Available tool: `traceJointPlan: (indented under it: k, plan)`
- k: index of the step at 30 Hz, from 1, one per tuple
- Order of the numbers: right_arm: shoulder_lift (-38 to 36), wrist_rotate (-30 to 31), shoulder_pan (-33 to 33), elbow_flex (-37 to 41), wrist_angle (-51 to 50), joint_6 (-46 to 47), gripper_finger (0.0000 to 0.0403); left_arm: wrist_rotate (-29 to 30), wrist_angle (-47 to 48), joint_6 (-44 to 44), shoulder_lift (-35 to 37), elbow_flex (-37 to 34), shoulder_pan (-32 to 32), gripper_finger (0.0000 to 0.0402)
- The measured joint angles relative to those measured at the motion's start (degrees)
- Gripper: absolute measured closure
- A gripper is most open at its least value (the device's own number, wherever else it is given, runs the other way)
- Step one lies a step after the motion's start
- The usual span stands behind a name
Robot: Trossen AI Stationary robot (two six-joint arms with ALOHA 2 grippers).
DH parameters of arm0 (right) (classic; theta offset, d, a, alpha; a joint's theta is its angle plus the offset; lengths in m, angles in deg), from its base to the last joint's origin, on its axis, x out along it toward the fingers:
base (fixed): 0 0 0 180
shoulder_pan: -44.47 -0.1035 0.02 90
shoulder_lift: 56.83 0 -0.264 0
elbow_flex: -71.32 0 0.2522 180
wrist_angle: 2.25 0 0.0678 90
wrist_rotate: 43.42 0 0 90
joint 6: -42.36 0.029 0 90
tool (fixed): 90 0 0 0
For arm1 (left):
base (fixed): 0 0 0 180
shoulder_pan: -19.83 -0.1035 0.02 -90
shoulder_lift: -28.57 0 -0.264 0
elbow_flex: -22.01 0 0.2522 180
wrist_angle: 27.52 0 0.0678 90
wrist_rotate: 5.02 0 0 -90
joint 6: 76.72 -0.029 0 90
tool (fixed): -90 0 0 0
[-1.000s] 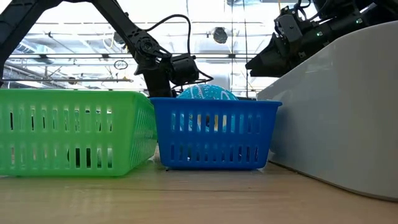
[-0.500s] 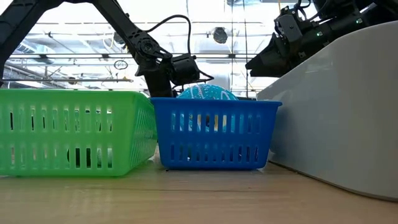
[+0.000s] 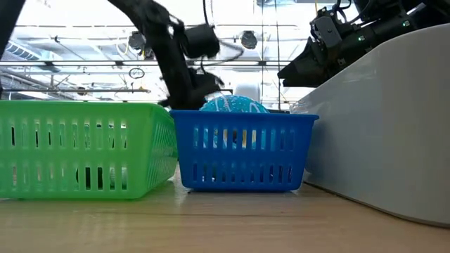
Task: Pick & Place Food Item
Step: Put the left dark blue food coloring bottle into the green bin
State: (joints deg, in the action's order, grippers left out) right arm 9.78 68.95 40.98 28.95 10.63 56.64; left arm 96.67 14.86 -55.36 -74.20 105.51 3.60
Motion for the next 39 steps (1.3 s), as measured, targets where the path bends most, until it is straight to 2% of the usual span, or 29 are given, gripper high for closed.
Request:
traceJointPlan:
  k: [6, 14, 19, 24, 31, 39]
  plan:
    - [0.0, 0.0, 0.0, -0.01, -0.28, 0.0, 0.0222, -10.52, 5.38, -10.7, 9.05, 0.02, 9.24, 0.0335]
    - [-0.02, 0.0, 0.0, -0.02, -0.32, -0.02, 0.0222, -20.45, 10.25, -17.23, 12.74, -0.05, 23.14, 0.0331]
    - [-0.01, -0.09, 0.0, -0.02, -0.36, -0.13, 0.0222, -19.9, 10.7, -19.42, 12.74, -3.31, 31.21, 0.0331]
    - [0.0, -0.11, 0.0, -0.02, -0.33, 0.0, 0.0222, -15.91, 6.7, -12.22, 12.74, -8.79, 36.31, 0.033]
    - [-0.01, -0.13, 0.0, -0.02, -0.3, 0.02, 0.0222, -15.9, -8.11, -4.98, 12.74, -16.99, 38.99, 0.033]
    - [-0.01, -0.15, 0.0, -0.02, -0.34, 0.02, 0.0222, -15.53, -10.12, 0.18, 12.76, -18.06, 39.1, 0.0329]
